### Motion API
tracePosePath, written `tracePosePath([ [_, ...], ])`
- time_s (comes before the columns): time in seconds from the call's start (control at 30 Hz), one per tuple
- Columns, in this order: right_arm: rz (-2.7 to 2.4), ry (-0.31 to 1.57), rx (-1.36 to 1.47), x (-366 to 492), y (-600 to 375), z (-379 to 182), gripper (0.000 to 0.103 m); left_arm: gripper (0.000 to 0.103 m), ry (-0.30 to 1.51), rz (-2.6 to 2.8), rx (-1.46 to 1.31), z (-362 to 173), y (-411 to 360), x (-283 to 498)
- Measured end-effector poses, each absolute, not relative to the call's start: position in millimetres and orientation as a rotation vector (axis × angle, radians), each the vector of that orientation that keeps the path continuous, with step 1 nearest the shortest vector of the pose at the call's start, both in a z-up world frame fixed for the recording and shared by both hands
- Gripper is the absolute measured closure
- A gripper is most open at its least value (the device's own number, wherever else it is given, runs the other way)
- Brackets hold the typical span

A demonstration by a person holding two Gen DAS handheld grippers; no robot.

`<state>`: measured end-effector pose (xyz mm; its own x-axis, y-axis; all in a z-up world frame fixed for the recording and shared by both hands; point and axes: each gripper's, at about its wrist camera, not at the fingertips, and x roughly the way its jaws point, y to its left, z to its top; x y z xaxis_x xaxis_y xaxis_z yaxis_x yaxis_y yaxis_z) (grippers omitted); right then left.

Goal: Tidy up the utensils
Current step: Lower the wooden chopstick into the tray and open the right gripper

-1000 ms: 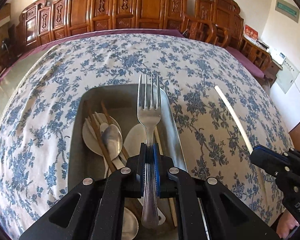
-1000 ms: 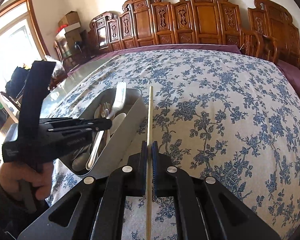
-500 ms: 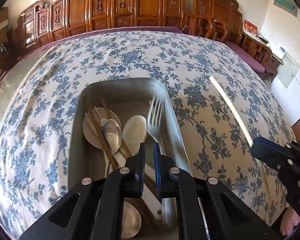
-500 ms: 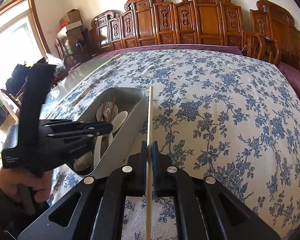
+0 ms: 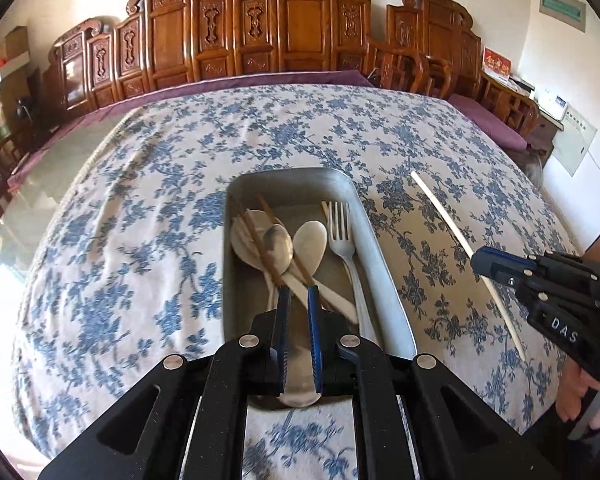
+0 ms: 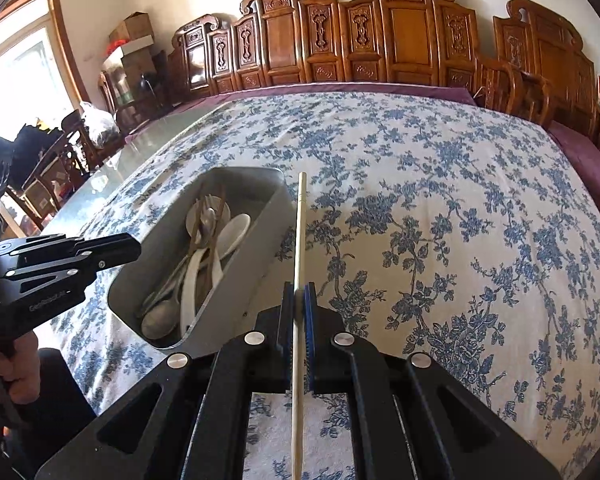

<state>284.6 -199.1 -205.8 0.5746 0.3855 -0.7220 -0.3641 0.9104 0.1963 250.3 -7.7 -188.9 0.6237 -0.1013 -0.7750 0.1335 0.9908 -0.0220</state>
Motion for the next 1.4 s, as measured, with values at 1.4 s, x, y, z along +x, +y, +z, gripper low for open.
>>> tracePosePath([
  [1.4,0.389,1.072,0.089,359.8,-78.6,-237.5,0.097,0.066,0.844,-0.097,-0.032,-141.5,78.3,208.1],
])
